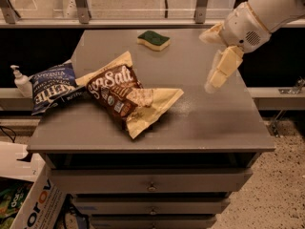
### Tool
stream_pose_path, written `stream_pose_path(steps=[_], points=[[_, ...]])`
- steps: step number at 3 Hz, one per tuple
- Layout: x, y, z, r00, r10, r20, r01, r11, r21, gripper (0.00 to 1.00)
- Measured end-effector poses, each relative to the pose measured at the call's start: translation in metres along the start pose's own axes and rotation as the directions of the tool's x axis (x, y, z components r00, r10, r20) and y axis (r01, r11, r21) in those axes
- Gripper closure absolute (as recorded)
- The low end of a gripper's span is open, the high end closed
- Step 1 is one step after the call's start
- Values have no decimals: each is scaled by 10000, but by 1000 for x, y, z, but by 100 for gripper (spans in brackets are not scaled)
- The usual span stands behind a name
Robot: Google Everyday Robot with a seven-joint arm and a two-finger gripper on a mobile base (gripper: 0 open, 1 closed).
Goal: Move brown chip bag near blue chip bag
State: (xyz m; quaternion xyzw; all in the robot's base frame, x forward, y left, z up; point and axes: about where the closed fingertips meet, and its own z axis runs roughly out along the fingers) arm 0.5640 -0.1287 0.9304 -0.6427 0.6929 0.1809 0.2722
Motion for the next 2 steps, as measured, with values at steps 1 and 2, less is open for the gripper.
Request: stream_pose_path(steps=[1,2], points=[[27,-1,-31,9998,39,195,-41,9999,101,0],[24,-3,-30,9998,6,220,-9,9999,149,0]])
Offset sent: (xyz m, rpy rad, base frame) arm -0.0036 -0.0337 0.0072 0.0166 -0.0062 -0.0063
